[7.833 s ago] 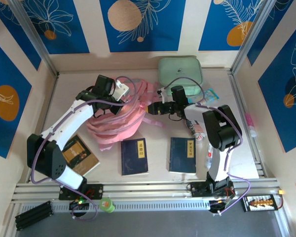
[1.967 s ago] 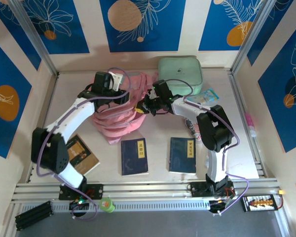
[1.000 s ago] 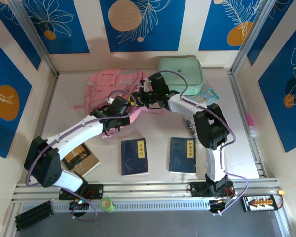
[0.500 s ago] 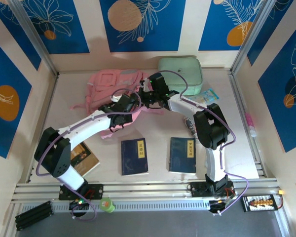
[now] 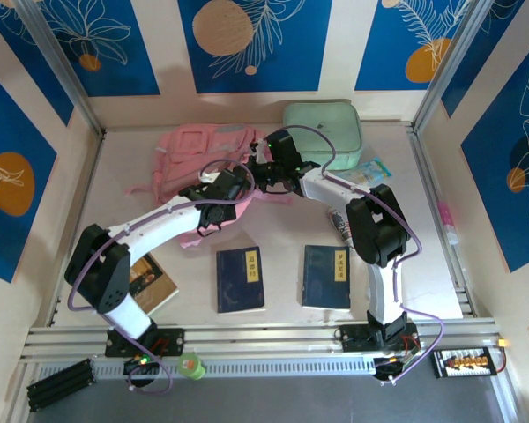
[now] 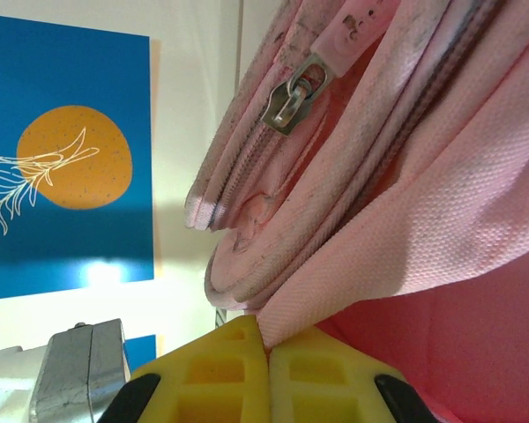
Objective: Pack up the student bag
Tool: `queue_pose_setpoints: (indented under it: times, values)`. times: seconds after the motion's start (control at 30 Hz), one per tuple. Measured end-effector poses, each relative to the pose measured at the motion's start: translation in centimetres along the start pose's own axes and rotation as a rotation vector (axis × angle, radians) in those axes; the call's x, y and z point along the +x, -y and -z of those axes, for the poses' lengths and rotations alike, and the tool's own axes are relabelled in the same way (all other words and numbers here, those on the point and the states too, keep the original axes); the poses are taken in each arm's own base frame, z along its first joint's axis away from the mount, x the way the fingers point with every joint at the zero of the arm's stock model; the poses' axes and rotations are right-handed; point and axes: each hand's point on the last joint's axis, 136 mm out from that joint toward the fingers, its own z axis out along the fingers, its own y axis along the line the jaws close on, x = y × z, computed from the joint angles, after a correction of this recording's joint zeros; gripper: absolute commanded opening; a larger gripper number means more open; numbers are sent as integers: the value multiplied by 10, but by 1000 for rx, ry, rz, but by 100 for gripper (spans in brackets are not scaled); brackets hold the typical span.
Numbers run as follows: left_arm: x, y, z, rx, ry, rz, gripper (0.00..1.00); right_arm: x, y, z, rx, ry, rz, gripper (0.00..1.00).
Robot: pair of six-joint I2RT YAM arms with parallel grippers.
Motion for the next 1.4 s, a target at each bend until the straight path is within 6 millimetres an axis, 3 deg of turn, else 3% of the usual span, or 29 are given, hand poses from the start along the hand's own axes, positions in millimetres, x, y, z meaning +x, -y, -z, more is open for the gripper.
queue_pose_setpoints:
  times: [0.13,0.3,0.57,0.97,1.23,1.4]
  values:
    - [0,-1,0,-2,-2,0,7,0,0,0,0,0,-1,0]
    - [0,-5,3,-14,0,9,22,0,0,0,-1,1,1,0]
    - [4,-13,5,-49,-10,0,26,-2,0,1,-3,6,2,0]
    - [7,-14,0,-68,-30,-49,1,-3,1,2,-10,14,10,0]
    - [6,-14,5,-49,-31,-62,0,-5,8,9,8,32,5,0]
    - [5,-21,27,32,-67,-65,0,-11,18,24,35,54,14,0]
